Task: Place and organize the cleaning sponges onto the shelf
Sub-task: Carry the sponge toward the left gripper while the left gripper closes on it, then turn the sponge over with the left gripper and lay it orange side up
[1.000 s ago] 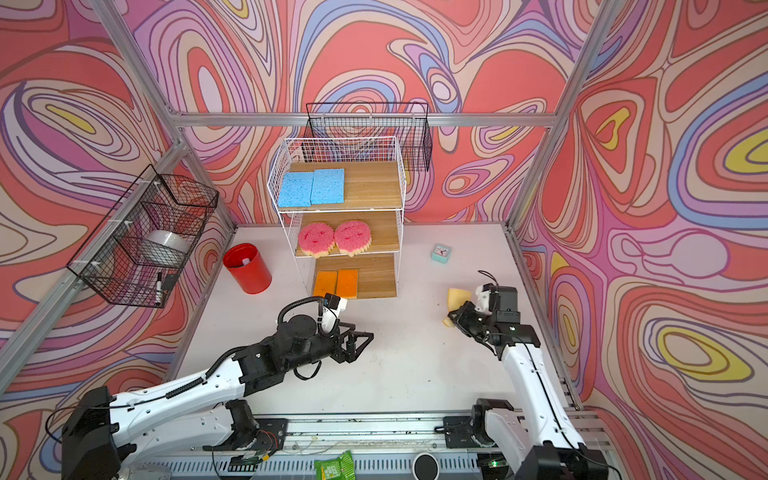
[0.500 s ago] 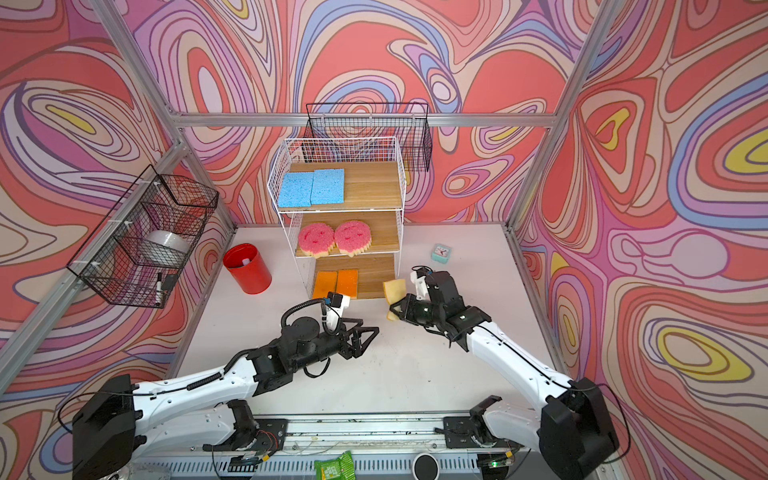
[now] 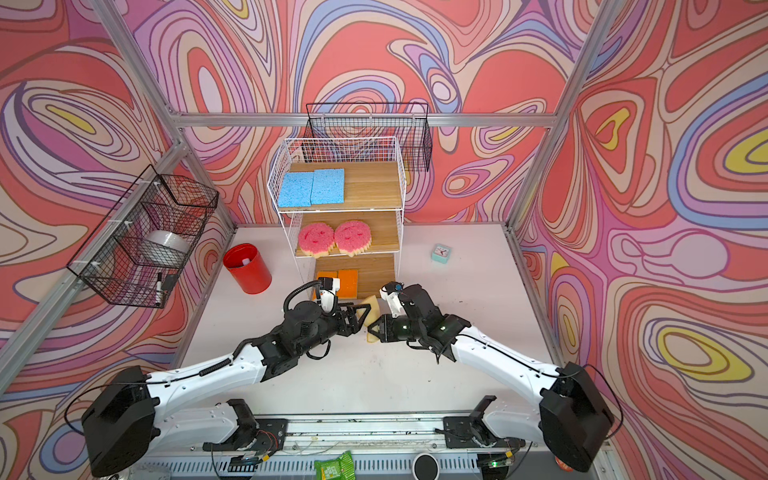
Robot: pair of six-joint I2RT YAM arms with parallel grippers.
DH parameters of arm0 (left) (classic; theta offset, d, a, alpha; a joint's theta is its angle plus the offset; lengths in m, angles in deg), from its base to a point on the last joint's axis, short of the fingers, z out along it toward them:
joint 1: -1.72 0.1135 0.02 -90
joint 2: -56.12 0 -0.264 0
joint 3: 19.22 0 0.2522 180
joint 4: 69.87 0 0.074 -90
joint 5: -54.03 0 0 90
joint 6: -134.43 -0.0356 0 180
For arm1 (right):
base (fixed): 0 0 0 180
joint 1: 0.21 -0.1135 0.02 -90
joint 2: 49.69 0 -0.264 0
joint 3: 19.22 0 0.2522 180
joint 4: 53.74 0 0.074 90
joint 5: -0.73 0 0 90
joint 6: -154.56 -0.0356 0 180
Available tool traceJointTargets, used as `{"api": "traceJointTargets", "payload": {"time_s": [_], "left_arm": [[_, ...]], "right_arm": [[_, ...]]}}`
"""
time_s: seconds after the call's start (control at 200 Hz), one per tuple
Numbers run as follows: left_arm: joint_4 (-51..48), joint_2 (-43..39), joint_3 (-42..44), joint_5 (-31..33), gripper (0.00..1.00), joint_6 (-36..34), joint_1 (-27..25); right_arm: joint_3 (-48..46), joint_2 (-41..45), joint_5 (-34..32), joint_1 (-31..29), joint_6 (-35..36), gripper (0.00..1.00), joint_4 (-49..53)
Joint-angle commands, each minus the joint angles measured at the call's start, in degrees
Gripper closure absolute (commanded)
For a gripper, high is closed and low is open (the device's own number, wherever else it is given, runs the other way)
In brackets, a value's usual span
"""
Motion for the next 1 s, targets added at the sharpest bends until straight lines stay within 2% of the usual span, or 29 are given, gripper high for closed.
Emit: {"api": "traceJointTargets", "payload": {"time_s": [0.0,0.065,0.13,0.165,0.225,0.36,0.431,0.576,0.661,0.791,0.851,0.996], "left_arm": [[2.27,1.51,-1.10,-1.88,0.42,1.37,0.16],[2.71,1.79,-1.41,-2.20,0.57,1.10,0.18],[2.65,1.86,-1.79,-2.49,0.77,0.70,0.13],[2.30,1.73,-1.97,-2.40,0.84,0.50,0.15],[1.65,1.38,-2.09,-2.15,0.85,0.23,0.19],[-2.58,-1.48,-2.45,-0.68,0.85,-1.69,0.22],[-6.74,-3.86,-2.65,0.91,0.85,-3.63,0.33],[-16.68,-9.98,-2.97,5.71,0.85,-8.38,1.04],[-24.37,-13.02,-4.89,9.90,0.85,-12.52,1.04],[-34.31,-13.39,-9.87,16.48,0.85,-19.21,-1.15],[-38.67,-10.69,-13.35,23.01,0.84,-22.96,-5.25],[-43.29,-0.34,-19.64,37.92,0.84,-28.25,-16.20]], "right_arm": [[-0.77,-0.87,-0.48,-0.59,1.27,0.87,-1.94],[-0.68,-1.42,-0.52,-0.78,1.30,0.86,-1.86],[-0.75,-1.64,-0.82,-0.76,1.29,0.84,-2.03],[-0.69,-1.70,-1.10,-0.76,1.33,0.82,-2.05],[-0.36,-1.94,-1.55,-0.75,1.33,0.71,-2.01],[0.70,-1.93,-3.03,-0.77,1.39,0.28,-0.89],[1.07,-0.77,-4.12,-0.76,1.65,0.17,0.26],[0.32,4.19,-5.74,-0.11,1.42,0.02,1.68],[-3.16,7.39,1.08,5.50,-0.39,0.02,-0.14],[-9.61,11.81,13.88,20.82,-3.90,0.03,-4.04],[-9.21,12.23,15.08,23.55,-2.33,0.03,-1.87],[-6.94,12.50,13.02,23.99,-0.65,0.03,1.51]]}}
